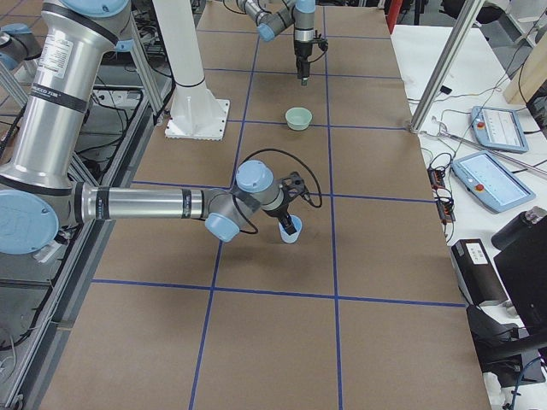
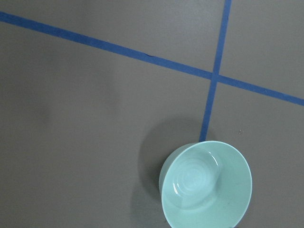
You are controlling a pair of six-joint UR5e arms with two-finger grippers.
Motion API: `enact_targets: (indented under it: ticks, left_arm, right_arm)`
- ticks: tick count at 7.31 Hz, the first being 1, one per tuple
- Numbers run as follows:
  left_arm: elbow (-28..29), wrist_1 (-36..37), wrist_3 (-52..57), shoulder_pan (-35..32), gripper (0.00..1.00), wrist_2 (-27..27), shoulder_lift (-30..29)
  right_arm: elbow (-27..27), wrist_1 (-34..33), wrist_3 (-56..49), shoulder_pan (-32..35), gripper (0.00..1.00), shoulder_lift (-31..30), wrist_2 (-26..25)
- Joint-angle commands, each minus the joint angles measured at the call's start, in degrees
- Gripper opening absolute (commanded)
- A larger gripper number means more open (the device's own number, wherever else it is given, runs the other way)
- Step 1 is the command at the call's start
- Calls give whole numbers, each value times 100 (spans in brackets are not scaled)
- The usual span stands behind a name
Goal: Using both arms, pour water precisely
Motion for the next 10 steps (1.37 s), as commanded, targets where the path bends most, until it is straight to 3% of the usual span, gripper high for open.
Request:
enact_targets:
  ticks: [1,5,10]
  left_arm:
    - [-76,9,-9,-9,89,18,95]
    - [-173,9,-18,-9,92,18,113]
    - [-191,18,-18,-44,92,27,192]
  right_arm:
    - [-1066,1962,6,-95,100,-142,-415]
    - [-1316,2723,15,-568,100,-116,-680]
    - [-1501,2752,129,-1053,100,-46,-988]
